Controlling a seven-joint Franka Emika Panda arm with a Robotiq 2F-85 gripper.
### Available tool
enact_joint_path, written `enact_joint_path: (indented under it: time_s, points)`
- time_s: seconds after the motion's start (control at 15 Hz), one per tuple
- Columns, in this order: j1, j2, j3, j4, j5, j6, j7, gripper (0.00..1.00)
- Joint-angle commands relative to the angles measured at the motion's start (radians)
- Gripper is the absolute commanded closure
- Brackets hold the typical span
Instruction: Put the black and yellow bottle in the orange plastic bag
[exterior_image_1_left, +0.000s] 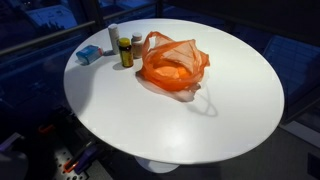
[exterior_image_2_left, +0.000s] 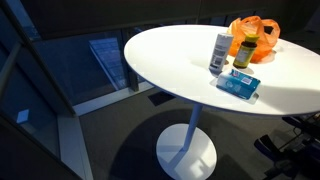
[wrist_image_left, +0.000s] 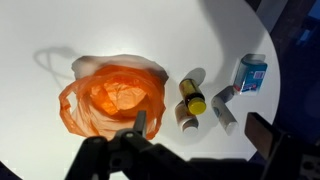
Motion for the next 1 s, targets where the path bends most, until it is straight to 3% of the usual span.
enact_joint_path:
  time_s: [0.0, 0.6, 0.93]
  points:
    - [-0.001, 0.009, 0.051, -0.015, 0.008, 0.026, 0.019, 0.00]
    - [0.018, 0.074, 0.181, -0.128, -0.017, 0.197, 0.109, 0.00]
    - [0.027, 0.128, 0.236, -0.207, -0.016, 0.352, 0.183, 0.00]
